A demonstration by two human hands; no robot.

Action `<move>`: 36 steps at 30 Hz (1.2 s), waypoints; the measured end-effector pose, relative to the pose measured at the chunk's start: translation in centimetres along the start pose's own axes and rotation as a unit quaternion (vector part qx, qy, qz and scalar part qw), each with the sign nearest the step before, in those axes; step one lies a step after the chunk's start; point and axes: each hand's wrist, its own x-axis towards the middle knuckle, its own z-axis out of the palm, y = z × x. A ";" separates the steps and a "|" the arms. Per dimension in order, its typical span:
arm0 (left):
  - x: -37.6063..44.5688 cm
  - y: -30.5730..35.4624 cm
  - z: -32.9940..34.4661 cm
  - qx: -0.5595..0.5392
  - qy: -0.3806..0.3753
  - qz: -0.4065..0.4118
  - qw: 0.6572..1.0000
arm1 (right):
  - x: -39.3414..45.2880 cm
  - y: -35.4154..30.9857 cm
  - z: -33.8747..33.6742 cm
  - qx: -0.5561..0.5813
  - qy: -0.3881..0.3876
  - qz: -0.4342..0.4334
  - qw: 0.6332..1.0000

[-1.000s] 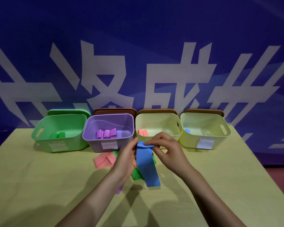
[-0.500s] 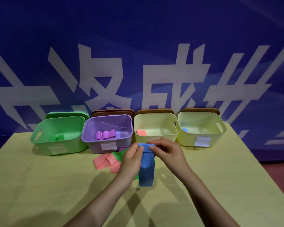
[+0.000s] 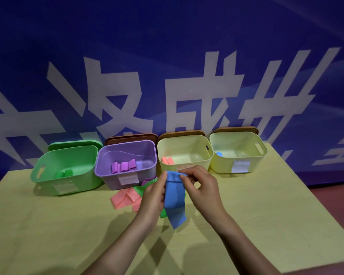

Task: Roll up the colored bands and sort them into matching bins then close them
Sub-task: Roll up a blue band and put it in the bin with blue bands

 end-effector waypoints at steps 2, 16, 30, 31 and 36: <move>0.0 0.0 -0.6 0.010 -0.029 -0.005 1.000 | 0.1 -0.1 0.1 -0.005 -0.006 -0.020 1.000; 1.6 0.9 -2.4 -0.015 -0.052 -0.030 0.998 | 1.5 -0.8 1.1 -0.016 -0.059 -0.073 0.995; 3.6 1.5 -1.4 -0.074 -0.021 -0.086 0.993 | 4.1 1.7 -0.3 -0.043 -0.166 -0.110 0.979; 3.6 1.4 -1.3 -0.085 -0.018 -0.094 0.992 | 4.0 1.9 -0.5 -0.051 -0.173 -0.113 0.977; 2.8 0.2 -0.5 -0.038 -0.031 -0.062 0.997 | 3.0 2.6 -1.8 -0.005 -0.191 -0.077 0.979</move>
